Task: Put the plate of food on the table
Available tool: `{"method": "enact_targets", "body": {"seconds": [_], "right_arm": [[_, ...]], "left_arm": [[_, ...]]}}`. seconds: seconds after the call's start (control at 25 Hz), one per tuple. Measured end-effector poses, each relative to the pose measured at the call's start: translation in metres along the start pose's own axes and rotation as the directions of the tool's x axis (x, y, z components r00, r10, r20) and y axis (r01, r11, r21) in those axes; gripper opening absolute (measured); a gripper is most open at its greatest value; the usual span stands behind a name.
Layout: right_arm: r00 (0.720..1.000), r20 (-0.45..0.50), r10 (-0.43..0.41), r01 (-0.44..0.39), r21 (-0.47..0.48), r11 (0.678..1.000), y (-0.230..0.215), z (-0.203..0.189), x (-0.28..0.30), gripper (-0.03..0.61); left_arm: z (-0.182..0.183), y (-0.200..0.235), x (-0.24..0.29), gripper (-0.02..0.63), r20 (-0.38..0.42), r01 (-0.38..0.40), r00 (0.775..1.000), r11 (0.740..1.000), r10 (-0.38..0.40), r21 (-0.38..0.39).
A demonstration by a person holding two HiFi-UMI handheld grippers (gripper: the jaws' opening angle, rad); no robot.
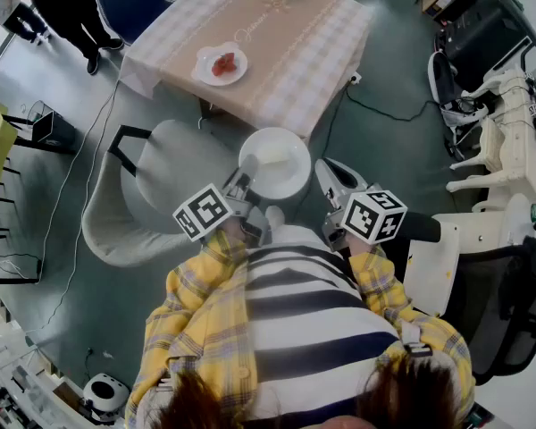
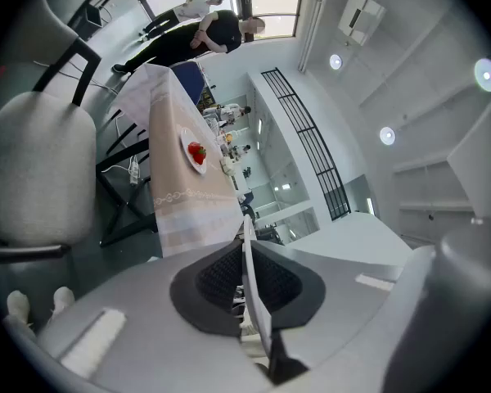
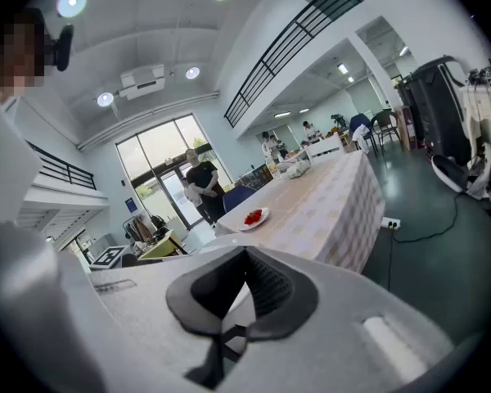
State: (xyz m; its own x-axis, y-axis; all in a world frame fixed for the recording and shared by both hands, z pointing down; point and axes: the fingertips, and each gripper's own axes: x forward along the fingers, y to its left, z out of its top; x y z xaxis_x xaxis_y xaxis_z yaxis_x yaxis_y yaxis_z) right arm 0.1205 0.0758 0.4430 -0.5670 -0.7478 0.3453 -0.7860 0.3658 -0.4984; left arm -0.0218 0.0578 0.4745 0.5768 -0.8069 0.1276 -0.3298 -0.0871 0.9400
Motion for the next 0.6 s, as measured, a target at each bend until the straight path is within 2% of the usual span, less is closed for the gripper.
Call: {"method": "enact_targets", "body": {"seconds": [0.4, 0.6], "right_arm": [[1.0, -0.015, -0.005, 0.006, 0.007, 1.0, 0.0004, -0.0053, 0.004, -0.002], [1.0, 0.009, 0.022, -0.022, 0.032, 0.999, 0.004, -0.0021, 0.0046, -0.001]], "left_arm": [[0.0021, 0.0059, -0.0031, 0.018, 0.001, -0.007, 1.0, 1.0, 0.007, -0.023], [0.0021, 0.0064, -0.0033, 0.018, 0.002, -0.004, 1.0, 1.0, 0.004, -0.03]]}}
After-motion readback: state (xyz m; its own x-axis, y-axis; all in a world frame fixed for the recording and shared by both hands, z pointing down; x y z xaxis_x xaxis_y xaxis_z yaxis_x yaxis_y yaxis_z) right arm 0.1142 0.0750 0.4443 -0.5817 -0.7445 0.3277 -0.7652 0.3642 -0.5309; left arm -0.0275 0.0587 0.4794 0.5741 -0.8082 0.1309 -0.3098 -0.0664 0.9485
